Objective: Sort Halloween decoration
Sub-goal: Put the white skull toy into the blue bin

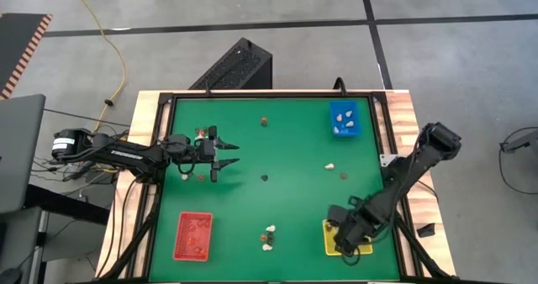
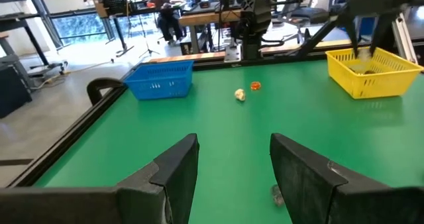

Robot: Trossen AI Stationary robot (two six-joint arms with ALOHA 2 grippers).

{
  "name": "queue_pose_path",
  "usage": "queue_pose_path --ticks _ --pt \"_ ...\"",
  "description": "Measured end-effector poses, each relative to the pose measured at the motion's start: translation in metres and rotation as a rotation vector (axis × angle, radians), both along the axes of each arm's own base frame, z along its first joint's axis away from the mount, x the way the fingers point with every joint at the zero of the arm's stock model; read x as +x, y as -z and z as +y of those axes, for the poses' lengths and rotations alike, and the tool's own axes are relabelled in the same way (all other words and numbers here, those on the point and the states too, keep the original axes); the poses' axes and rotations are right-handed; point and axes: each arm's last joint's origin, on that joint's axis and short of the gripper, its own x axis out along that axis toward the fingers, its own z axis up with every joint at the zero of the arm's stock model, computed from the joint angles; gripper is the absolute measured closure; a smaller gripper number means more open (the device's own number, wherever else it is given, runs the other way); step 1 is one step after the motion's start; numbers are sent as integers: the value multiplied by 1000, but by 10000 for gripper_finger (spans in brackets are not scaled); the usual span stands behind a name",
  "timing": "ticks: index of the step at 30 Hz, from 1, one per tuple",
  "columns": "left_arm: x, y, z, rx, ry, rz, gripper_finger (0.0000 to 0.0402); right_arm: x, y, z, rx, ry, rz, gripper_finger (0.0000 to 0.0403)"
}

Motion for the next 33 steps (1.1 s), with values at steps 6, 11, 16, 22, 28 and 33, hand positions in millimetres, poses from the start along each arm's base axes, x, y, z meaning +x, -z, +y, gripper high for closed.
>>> queue_pose_path --ticks 6,11,16,22,28,33 --pt "0 0 0 -26 -1 -7 223 -8 13 -3 -15 77 44 263" --pt "0 -1 0 -36 -1 -13 223 -6 13 -3 -15 48 35 252" --pt "0 -1 0 -37 -1 -13 223 -4 12 -2 12 58 11 251" --pt "0 -1 0 -33 -1 -12 223 -1 11 -2 69 184 31 242" --pt "0 -1 0 -33 -1 -11 223 0 13 0 119 306 34 197" --pt "0 -1 0 -33 0 -11 223 -4 26 -3 146 434 95 158"
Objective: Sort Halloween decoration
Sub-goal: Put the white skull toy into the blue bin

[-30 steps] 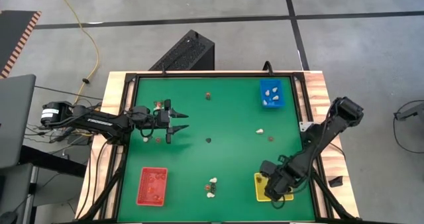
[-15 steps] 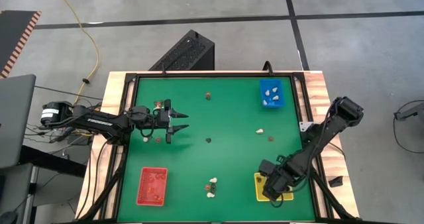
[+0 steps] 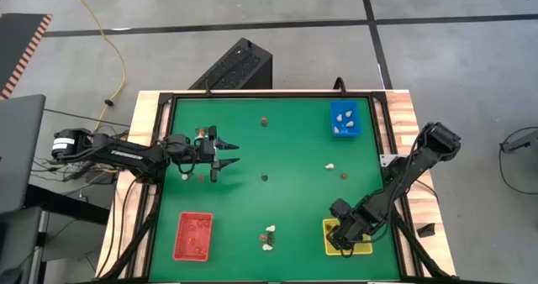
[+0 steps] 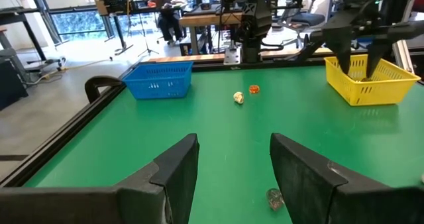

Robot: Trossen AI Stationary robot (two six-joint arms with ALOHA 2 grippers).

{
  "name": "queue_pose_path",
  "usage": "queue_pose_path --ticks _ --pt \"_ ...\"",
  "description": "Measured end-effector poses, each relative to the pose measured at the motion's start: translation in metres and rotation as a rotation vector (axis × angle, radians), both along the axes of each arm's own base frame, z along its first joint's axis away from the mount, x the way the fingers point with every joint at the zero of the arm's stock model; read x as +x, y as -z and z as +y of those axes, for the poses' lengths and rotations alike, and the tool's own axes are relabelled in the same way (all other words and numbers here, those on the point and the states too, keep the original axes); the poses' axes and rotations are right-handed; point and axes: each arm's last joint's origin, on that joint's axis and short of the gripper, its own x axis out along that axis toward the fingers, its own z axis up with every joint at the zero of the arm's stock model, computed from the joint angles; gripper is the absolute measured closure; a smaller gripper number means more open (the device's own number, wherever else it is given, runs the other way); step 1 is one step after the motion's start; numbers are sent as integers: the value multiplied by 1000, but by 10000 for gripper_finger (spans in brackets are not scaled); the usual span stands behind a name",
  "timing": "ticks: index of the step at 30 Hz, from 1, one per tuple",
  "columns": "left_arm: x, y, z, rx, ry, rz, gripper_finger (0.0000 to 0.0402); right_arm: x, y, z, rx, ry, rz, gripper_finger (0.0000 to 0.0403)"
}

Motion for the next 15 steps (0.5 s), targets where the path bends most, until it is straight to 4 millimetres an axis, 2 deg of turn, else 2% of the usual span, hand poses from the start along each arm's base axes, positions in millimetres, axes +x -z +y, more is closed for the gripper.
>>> queue_pose_path --ticks 15 --pt "0 0 0 -1 0 1 223 2 30 -15 42 96 -21 154"
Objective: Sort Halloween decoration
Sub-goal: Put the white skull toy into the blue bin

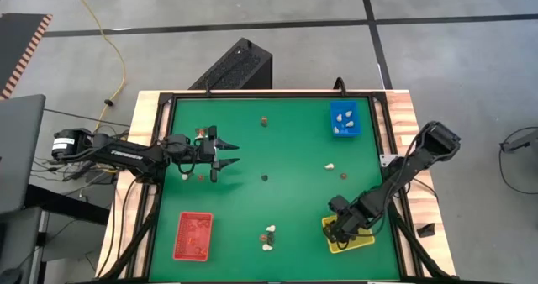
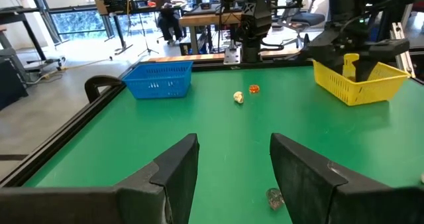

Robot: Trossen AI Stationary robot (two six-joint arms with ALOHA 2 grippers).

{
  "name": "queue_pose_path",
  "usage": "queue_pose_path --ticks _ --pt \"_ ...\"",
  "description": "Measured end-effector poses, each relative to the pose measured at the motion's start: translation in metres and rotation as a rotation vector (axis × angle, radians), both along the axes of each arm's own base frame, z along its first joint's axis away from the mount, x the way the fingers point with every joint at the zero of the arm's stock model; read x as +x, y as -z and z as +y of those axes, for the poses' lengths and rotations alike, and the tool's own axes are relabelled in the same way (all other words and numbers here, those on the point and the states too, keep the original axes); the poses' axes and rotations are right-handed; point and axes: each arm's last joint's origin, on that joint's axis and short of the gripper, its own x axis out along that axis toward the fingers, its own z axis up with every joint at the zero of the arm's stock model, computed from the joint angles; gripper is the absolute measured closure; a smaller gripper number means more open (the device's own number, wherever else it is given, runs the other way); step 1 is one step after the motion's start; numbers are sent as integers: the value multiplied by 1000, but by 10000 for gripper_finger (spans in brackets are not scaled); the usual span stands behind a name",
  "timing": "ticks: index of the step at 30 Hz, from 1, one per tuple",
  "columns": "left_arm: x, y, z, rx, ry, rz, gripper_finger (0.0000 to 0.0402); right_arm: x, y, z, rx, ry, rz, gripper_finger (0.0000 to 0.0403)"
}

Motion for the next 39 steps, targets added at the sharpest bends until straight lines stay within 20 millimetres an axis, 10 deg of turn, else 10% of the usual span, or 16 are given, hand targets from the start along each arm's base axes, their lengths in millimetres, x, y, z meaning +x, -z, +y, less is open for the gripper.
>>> queue_pose_path --ticks 9,24,39 --pt "0 0 0 0 0 0 223 -2 1 -4 -33 13 24 171" --pt "0 0 0 1 1 0 223 2 -1 -5 -22 -13 -3 325" --pt "0 0 0 0 2 0 223 17 -62 4 -111 -192 -19 381"
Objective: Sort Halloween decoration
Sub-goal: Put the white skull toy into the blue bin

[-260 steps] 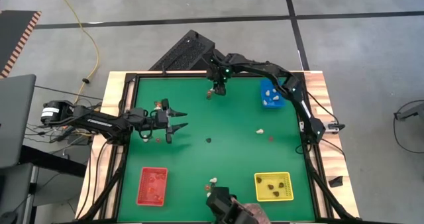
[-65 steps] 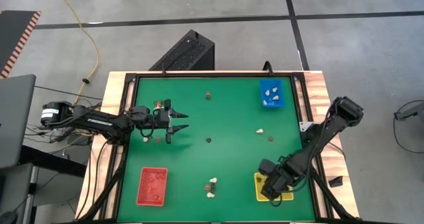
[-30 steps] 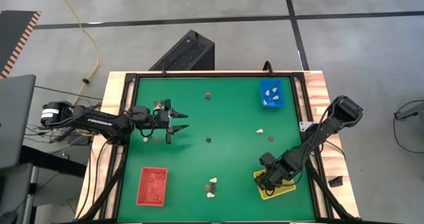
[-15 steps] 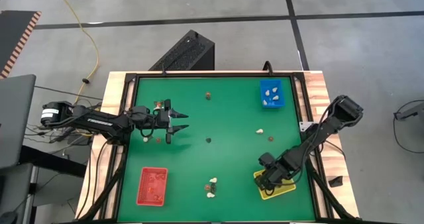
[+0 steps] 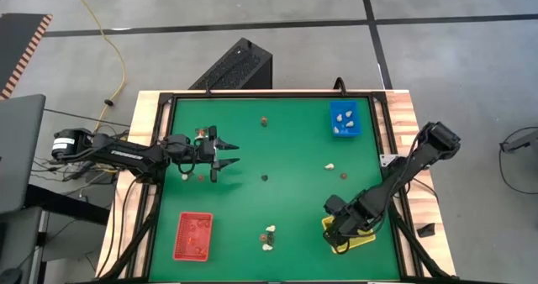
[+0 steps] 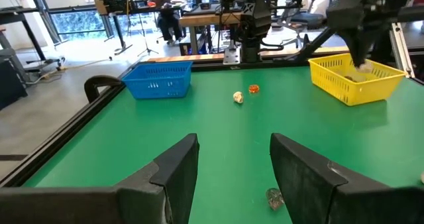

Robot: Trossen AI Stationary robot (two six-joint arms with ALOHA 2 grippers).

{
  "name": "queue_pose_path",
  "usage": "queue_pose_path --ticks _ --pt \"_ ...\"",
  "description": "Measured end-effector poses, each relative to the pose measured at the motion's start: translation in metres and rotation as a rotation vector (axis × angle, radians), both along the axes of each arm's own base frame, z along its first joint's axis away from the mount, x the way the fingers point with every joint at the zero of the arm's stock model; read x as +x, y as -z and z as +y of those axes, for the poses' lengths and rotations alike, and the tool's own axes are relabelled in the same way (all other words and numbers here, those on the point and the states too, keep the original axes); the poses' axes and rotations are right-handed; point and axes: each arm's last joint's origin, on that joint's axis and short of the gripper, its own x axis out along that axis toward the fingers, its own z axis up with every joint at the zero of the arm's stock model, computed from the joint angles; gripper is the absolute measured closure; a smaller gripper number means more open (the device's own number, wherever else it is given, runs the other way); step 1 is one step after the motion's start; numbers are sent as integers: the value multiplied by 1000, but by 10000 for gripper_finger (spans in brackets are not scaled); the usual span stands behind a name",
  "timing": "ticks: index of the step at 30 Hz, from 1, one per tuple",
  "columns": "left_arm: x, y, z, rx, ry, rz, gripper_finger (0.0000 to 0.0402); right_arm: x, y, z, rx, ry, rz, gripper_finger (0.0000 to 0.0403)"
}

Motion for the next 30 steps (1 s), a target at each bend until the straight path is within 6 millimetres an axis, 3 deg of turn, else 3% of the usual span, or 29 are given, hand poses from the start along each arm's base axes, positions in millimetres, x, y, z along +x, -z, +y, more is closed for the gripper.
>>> queue_pose_path --ticks 7,14,22,26,30 --pt "0 0 0 -3 16 -1 223 6 -25 -19 -136 -67 49 372" --pt "0 0 0 -5 15 0 223 22 -41 -69 -383 -204 44 382" --pt "0 0 0 -10 15 0 223 30 -60 -168 -498 -238 77 381" --pt "0 0 0 -9 15 0 223 22 -62 -228 -530 -181 150 381" --pt "0 0 0 0 15 1 223 5 -52 -287 -524 -84 223 381"
